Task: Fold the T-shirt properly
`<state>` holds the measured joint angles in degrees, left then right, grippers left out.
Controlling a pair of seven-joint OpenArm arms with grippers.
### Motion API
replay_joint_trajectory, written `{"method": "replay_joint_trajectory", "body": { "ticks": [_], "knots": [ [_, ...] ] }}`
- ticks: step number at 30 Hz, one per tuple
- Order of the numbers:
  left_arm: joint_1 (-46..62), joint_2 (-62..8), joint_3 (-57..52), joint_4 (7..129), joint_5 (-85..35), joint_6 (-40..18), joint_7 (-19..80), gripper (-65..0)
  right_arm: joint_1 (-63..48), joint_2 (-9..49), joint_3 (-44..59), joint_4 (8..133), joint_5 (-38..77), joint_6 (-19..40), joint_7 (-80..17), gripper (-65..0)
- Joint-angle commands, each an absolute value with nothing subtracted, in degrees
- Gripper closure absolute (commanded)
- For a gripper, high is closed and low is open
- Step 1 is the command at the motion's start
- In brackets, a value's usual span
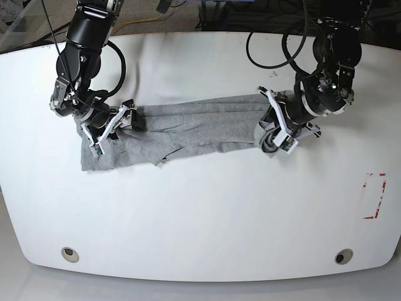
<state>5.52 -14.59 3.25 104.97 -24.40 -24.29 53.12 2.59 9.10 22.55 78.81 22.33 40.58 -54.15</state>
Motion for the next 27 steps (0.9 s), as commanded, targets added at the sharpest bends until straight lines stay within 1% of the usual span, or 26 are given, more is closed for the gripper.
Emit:
{"method": "replay_joint_trajectory", "body": {
  "ticks": [1, 3, 8, 13, 19, 24, 26, 27],
  "knots": [
    [3.9, -13.2, 3.6, 102.9, -23.1, -24.3, 52.6, -6.9, 1.7, 9.2, 22.3, 78.2, 18.5, 40.0, -59.6, -45.8],
    [2.9, -11.6, 5.0, 101.5, -22.1, -24.3, 52.6, -6.9, 1.7, 9.2, 22.3, 78.2, 18.5, 40.0, -59.6, -45.8],
    [2.4, -10.6, 7.3, 100.8, -21.2, -24.3, 52.6, -7.9, 1.7, 9.1, 22.3, 78.2, 18.7, 40.0, -59.6, -45.8],
    [2.2, -7.5, 8.0, 100.9, -20.3, -24.2, 52.6, -20.8, 1.8, 9.0, 22.3, 78.2, 18.5, 40.0, -59.6, -45.8],
    [-0.9, -4.2, 10.5, 100.8, -15.1, -24.1, 52.6, -30.4, 2.0, 8.9, 22.0, 78.2, 18.9, 40.0, -59.6, -45.8],
    [-1.3, -0.7, 16.2, 101.2, -9.4, -24.1, 52.6, -43.8, 2.1, 8.9, 22.0, 78.2, 18.9, 40.0, -59.6, -45.8],
    [-1.5, -0.4, 20.0, 101.7, -8.0, -24.3, 52.6, -46.4, 2.1, 8.9, 22.0, 78.2, 18.9, 40.0, -59.6, -45.8],
    [-2.1, -0.7, 22.1, 102.6, -7.5, -24.3, 52.6, -46.5, 2.1, 8.9, 22.0, 78.2, 18.9, 40.0, -59.6, -45.8]
  ]
}}
